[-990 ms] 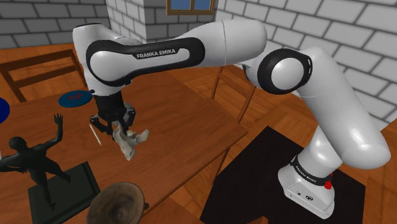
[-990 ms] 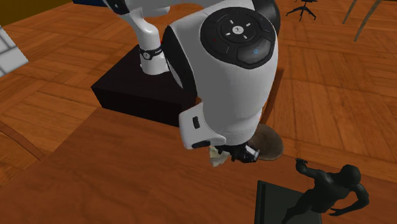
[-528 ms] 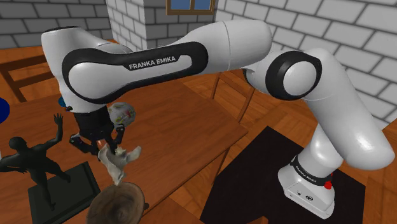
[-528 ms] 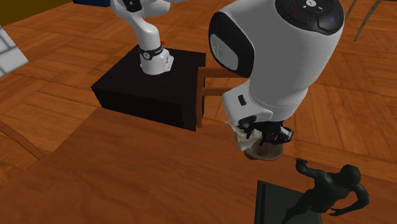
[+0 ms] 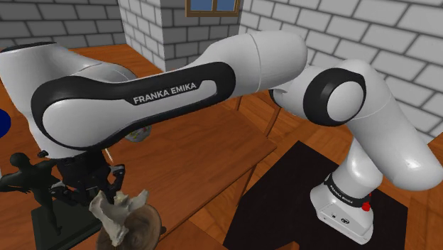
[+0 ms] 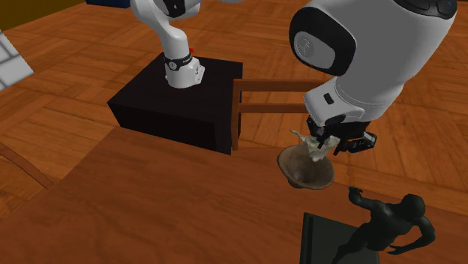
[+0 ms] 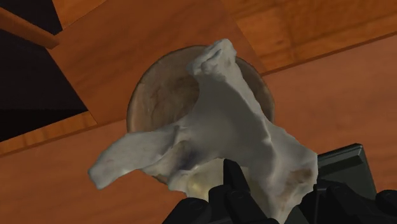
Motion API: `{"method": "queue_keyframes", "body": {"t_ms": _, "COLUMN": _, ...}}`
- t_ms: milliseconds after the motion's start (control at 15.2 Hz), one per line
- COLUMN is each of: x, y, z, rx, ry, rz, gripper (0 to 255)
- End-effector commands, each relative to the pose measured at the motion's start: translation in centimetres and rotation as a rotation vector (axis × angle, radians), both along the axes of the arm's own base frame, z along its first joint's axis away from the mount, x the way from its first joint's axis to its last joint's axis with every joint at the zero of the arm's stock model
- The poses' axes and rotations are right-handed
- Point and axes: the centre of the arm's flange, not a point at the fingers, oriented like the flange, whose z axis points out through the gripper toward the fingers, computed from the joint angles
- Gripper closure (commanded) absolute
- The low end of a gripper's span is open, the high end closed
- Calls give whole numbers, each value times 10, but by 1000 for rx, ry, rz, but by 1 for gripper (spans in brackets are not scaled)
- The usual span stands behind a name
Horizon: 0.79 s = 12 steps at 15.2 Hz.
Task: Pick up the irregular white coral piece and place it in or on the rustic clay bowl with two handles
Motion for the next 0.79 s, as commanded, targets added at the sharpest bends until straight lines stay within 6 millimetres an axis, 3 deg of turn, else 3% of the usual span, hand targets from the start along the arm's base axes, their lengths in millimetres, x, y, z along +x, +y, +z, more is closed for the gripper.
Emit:
{"method": "queue_keyframes", "body": {"t_ms": 0, "x": -3, "y": 2, "z": -9, "rx": 0, "ry": 0, "rz": -1, "gripper": 255}}
{"method": "queue_keyframes", "body": {"t_ms": 726, "x": -3, "y": 2, "z": -68, "rx": 0, "ry": 0, "rz": -1, "gripper": 255}}
